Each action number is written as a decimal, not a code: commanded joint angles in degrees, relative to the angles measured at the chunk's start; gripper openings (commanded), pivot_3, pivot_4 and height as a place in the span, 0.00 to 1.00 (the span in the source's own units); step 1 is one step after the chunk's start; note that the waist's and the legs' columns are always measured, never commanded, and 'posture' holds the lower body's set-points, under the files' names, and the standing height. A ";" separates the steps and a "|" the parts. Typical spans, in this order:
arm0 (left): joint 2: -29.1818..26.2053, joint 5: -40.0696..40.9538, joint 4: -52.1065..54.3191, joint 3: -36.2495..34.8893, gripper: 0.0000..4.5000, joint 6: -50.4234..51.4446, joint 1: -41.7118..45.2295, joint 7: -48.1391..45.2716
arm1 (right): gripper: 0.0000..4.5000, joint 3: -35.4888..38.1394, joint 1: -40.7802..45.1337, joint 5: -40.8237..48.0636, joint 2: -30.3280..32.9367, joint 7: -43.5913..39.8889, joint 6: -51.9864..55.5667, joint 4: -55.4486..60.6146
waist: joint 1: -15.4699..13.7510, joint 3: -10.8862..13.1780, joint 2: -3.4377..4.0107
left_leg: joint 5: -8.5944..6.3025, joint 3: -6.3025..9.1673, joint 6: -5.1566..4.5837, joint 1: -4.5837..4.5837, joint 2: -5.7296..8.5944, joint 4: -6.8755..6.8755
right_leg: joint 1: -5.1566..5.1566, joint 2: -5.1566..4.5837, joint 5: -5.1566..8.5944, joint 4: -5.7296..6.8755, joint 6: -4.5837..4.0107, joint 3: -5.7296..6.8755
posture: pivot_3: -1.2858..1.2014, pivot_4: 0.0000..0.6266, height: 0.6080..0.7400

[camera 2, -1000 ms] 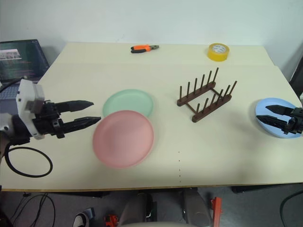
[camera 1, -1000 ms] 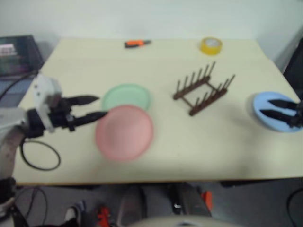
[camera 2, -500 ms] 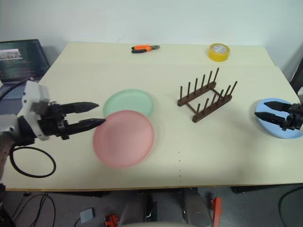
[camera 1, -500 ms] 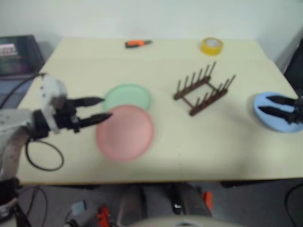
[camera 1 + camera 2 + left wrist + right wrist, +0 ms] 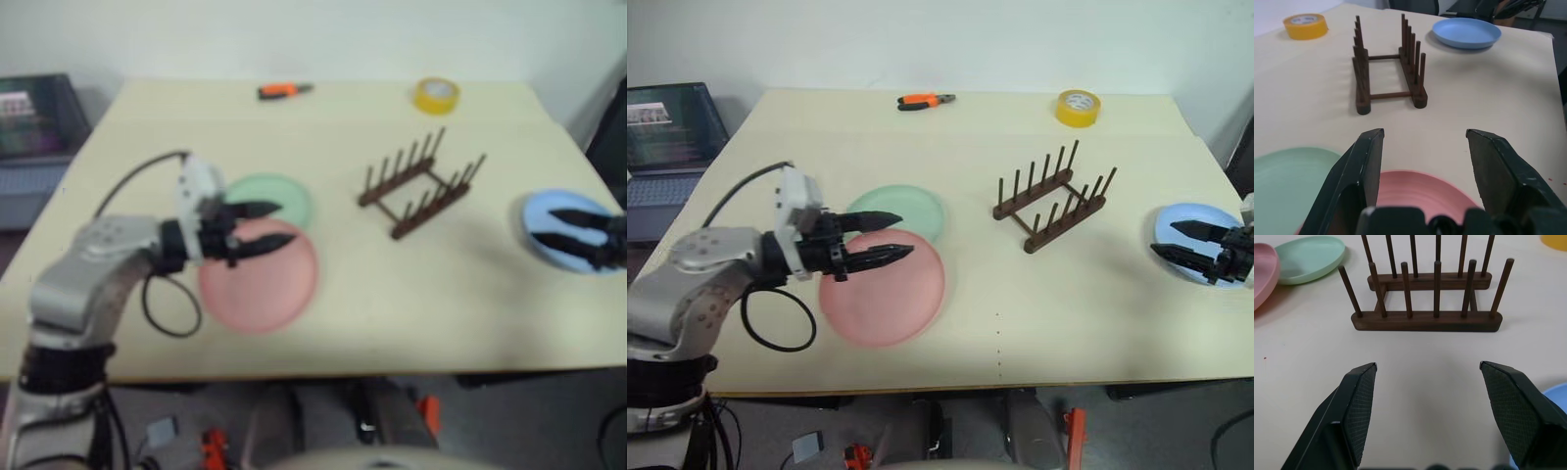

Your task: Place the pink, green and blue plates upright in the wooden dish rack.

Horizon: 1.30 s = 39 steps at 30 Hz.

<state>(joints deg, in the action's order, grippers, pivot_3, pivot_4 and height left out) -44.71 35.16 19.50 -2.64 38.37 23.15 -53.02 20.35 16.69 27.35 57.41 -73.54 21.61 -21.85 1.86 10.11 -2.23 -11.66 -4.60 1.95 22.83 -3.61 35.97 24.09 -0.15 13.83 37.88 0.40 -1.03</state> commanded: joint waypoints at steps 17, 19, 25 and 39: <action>22.23 -23.57 -13.50 23.45 0.66 -3.79 15.88 12.98 | 0.82 3.53 -3.40 5.27 -1.72 5.53 6.31 15.91 | 0.01 -0.02 0.01 | 0.01 0.07 -0.01 0.06 0.05 0.07 | -0.03 0.05 -0.06 -0.03 0.10 -0.04 | 0.52 0.24 1.00; 24.01 -25.18 -14.91 24.71 0.66 -3.24 16.63 13.79 | 0.82 4.11 -4.34 5.72 -1.87 6.14 6.86 17.34 | -0.10 -0.02 0.01 | 0.01 0.14 -0.01 0.07 0.06 0.09 | -0.03 0.05 -0.06 0.00 0.10 -0.03 | 0.52 0.24 1.00; 30.49 -30.28 -20.67 26.80 0.66 -3.48 19.42 17.75 | 0.82 5.70 -7.04 7.24 -2.25 8.36 8.49 21.38 | -0.11 -0.02 0.01 | 0.01 0.25 -0.02 0.09 0.15 0.12 | -0.06 0.01 -0.07 -0.03 0.12 -0.01 | 0.52 0.24 1.00; 34.56 -35.48 -21.80 28.70 0.79 3.13 23.79 18.57 | 0.82 7.50 -9.80 8.51 -2.78 11.31 9.13 23.96 | 0.01 -0.02 0.01 | 0.00 0.72 -0.02 0.12 0.21 0.09 | -0.06 0.05 -0.07 -0.05 0.12 0.04 | 0.52 0.24 1.00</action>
<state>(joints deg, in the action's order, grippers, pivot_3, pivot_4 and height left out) -10.02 0.50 -4.92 26.68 40.79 45.42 -34.48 25.88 6.96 34.99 54.47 -62.39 30.79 0.40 1.88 10.09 -2.22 -11.65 -3.86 1.94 22.95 -3.40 36.06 24.04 -0.10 13.76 37.84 0.52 -0.98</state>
